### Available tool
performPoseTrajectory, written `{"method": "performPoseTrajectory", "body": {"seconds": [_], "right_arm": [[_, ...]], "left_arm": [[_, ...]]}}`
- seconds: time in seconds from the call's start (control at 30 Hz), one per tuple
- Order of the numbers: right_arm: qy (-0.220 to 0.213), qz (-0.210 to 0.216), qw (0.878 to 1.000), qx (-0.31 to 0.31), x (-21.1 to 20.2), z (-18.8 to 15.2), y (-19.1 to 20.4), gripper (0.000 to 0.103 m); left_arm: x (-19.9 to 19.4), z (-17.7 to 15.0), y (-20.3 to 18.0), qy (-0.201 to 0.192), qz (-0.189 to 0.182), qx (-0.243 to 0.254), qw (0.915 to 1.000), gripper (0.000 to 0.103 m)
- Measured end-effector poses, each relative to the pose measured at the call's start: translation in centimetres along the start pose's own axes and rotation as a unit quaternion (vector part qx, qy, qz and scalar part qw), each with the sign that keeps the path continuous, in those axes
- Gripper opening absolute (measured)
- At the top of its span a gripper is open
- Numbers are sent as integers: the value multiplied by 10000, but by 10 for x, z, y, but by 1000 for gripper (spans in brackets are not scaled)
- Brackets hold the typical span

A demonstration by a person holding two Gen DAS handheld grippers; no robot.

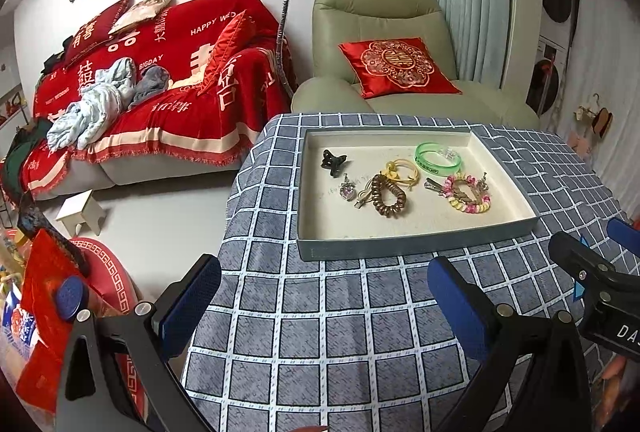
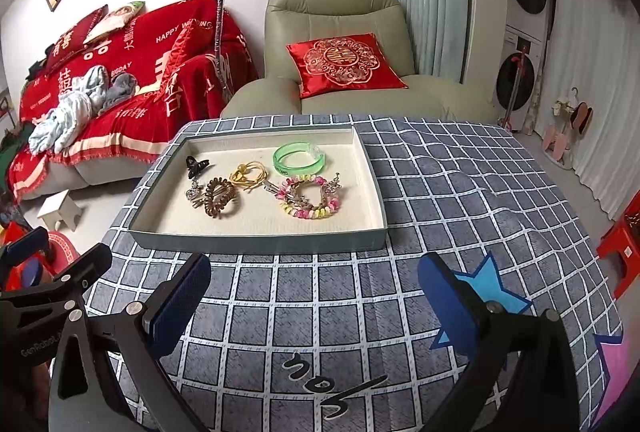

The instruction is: Organize jewelry

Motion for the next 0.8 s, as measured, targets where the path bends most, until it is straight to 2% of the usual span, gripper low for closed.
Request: {"method": "performPoseTrajectory", "body": {"seconds": [0.8], "right_arm": [[-1,4,10000,-19,0,5,-5,103]], "left_arm": [[1,-1,-3,53,35,-26,10000,103]]}}
Point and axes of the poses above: each gripper's, at about its wrist camera, not at the fingertips, and x roughly the way its jaws point, y to its left, z to its top, the point moved 3 cm from there along x, roughly the way its jaws point, and after that the axes turned 3 degrees about -z, right-handed, at the moved point
